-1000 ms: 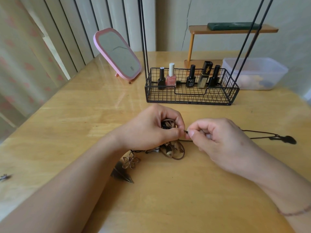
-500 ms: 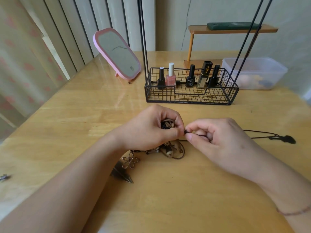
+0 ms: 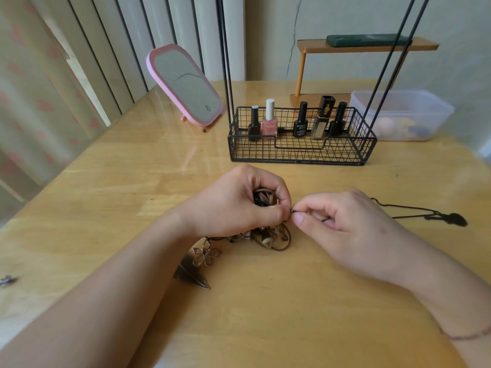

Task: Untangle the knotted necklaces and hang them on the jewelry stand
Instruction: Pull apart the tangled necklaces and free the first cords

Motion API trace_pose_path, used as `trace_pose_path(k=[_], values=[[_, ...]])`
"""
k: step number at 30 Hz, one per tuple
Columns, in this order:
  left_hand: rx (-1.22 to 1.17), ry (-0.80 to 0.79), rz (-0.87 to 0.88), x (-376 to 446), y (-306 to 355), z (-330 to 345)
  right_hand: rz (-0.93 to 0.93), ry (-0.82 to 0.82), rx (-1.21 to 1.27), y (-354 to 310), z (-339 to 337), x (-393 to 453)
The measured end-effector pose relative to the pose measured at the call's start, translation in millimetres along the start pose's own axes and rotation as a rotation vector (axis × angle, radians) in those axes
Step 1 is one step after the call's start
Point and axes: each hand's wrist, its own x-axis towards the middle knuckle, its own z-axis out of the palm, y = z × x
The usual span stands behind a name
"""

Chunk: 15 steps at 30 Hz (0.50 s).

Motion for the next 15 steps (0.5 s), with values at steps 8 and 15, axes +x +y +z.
trace_pose_path(k=[8,15], values=[[-0.002,0.012,0.018,-0.9,2.1,2.0,0.041,-0.033,0.025,-2.1,1.8,2.0],[0.017,0.017,0.006,-1.6,3.9,3.3,0.035,-0.064,-0.016,-2.7,3.1,2.0]])
